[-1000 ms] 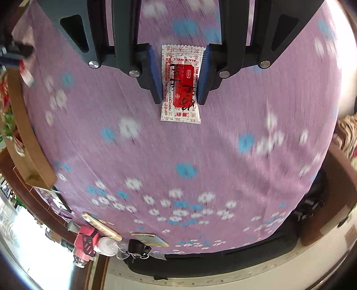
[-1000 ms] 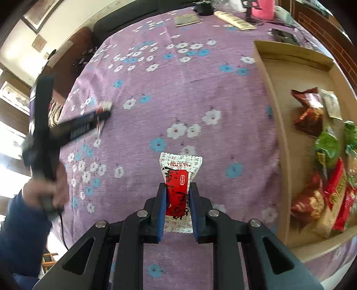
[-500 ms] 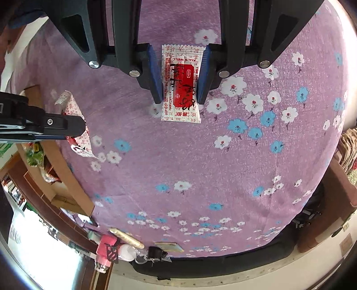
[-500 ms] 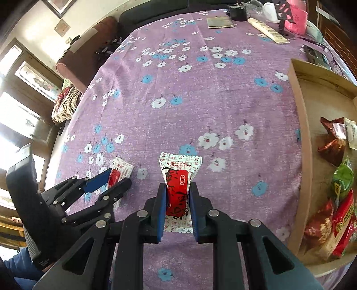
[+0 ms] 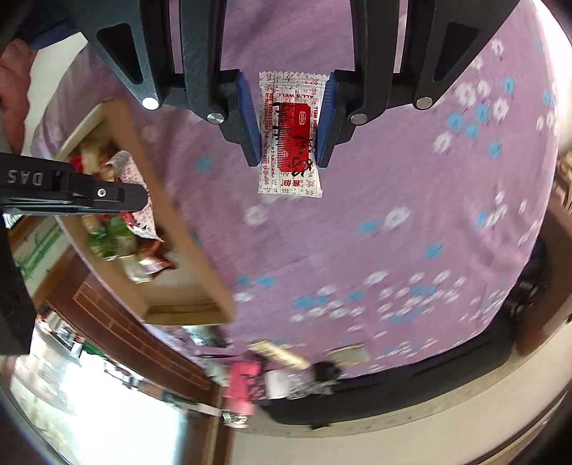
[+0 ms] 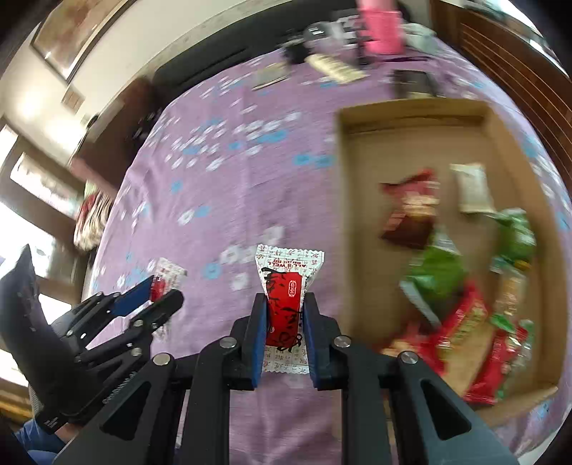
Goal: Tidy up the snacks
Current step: 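Carry both white-red packets over the cardboard tray, then lower both white-red packets into the tray and open both grippers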
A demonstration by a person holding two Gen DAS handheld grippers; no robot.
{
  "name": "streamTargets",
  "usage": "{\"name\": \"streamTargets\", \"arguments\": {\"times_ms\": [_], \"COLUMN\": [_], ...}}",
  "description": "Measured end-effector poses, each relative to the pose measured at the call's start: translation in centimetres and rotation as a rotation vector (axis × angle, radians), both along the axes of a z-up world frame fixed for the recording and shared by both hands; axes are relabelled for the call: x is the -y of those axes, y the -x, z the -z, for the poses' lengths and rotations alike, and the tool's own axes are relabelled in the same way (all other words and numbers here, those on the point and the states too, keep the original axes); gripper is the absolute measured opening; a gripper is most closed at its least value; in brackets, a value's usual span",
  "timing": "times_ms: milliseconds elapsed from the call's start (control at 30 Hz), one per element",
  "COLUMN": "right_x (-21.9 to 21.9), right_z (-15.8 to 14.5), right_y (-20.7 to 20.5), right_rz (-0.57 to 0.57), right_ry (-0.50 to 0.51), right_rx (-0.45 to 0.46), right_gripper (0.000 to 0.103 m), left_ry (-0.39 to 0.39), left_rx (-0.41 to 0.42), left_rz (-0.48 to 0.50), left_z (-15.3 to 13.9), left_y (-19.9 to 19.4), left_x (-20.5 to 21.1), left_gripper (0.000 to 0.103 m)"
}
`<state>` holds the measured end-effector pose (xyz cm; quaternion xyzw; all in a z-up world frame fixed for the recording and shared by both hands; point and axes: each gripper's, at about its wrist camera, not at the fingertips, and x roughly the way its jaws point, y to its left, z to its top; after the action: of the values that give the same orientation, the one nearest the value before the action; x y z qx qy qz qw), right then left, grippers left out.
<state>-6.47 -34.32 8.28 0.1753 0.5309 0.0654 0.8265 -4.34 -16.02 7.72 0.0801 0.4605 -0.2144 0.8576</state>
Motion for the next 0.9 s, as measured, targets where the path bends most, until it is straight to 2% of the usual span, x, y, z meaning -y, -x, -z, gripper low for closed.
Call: {"name": "streamTargets", "arguments": {"times_ms": [133, 367, 600, 900], "right_x": [4.0, 8.3, 10.7, 12.0], "right_z": [-0.2, 0.1, 0.8, 1.6], "right_y": [1.1, 2.2, 2.2, 1.9], "right_rz": [0.104, 0.236, 0.306, 0.310], "right_ry": [-0.018, -0.035, -0.041, -0.024], "right_rx": [0.011, 0.013, -0.012, -0.038], "right_gripper": [0.018, 0.018, 0.019, 0.018], "left_ry": [-0.008, -0.058, -0.080, -0.099], "left_rx": [-0.010, 0.016, 0.001, 0.021], "left_rz": [0.092, 0.280, 0.374, 0.436], "left_z": [-0.3, -1.0, -0.4, 0.2], "left_y": [0.1, 1.7, 2.9, 4.2], "left_x": [3.8, 10.6, 14.6, 16.9], "left_gripper": [0.032, 0.032, 0.032, 0.032]}}
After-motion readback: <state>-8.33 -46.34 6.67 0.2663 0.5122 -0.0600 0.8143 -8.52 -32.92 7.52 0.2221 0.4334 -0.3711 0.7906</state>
